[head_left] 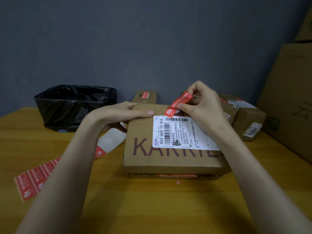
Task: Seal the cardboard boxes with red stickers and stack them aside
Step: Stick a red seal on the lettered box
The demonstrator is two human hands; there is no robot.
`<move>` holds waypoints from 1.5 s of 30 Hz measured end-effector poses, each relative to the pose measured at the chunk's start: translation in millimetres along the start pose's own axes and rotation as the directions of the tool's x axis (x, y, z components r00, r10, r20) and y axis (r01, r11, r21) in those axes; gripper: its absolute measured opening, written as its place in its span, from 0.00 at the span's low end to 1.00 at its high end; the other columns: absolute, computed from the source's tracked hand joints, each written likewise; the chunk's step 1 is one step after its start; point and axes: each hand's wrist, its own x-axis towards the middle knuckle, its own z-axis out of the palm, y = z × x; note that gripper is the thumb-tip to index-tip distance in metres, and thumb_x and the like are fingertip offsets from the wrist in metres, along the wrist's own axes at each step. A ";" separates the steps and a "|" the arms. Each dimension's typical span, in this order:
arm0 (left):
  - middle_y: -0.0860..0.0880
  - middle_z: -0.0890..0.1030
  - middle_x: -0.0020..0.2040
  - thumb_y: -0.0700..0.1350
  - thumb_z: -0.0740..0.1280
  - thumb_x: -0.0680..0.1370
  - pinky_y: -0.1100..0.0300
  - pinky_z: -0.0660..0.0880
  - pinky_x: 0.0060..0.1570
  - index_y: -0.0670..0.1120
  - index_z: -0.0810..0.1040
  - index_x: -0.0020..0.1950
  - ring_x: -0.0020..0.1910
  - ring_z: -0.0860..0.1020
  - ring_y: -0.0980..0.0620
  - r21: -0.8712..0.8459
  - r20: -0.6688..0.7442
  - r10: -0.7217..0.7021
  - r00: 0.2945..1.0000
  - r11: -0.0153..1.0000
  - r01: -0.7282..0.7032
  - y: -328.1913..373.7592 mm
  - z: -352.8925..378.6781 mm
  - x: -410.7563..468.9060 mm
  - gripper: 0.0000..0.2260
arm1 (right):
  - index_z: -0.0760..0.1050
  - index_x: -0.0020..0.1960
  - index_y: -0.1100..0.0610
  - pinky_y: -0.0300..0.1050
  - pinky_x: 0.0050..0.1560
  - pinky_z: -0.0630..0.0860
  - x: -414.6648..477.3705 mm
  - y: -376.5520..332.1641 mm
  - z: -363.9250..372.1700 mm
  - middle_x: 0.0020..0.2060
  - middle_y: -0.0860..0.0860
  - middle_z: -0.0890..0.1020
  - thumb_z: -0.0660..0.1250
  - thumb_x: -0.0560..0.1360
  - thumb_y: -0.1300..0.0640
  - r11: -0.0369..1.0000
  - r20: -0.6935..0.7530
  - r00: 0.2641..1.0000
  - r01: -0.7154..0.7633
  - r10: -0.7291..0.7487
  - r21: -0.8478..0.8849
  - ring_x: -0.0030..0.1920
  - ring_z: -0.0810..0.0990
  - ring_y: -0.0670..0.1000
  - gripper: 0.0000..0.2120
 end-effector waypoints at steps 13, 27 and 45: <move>0.46 0.81 0.56 0.69 0.74 0.53 0.43 0.74 0.58 0.56 0.72 0.61 0.55 0.80 0.46 -0.124 0.111 -0.068 0.991 0.989 0.082 -12.4 -2.8 2.5 0.40 | 0.65 0.40 0.56 0.44 0.43 0.79 -0.3 -3.6 -5.4 0.37 0.51 0.79 0.72 0.68 0.69 0.973 0.031 0.999 0.013 -0.021 0.229 0.38 0.82 0.46 0.17; 0.51 0.77 0.60 0.54 0.79 0.57 0.61 0.78 0.49 0.55 0.81 0.57 0.56 0.78 0.52 -0.180 -0.165 0.293 0.942 0.930 -0.321 -5.4 -2.0 1.4 0.28 | 0.70 0.46 0.60 0.42 0.46 0.81 3.0 -13.4 -27.8 0.43 0.52 0.81 0.65 0.75 0.64 0.835 -0.088 0.988 -0.061 0.129 0.547 0.48 0.84 0.50 0.04; 0.53 0.84 0.36 0.58 0.68 0.73 0.60 0.77 0.48 0.49 0.81 0.40 0.41 0.82 0.58 0.084 -0.533 0.375 0.759 0.915 -0.394 73.0 47.8 -25.1 0.13 | 0.72 0.41 0.57 0.51 0.52 0.80 -0.3 -18.8 -24.1 0.44 0.60 0.81 0.69 0.73 0.63 0.929 0.051 0.999 -0.023 0.004 0.369 0.48 0.83 0.57 0.07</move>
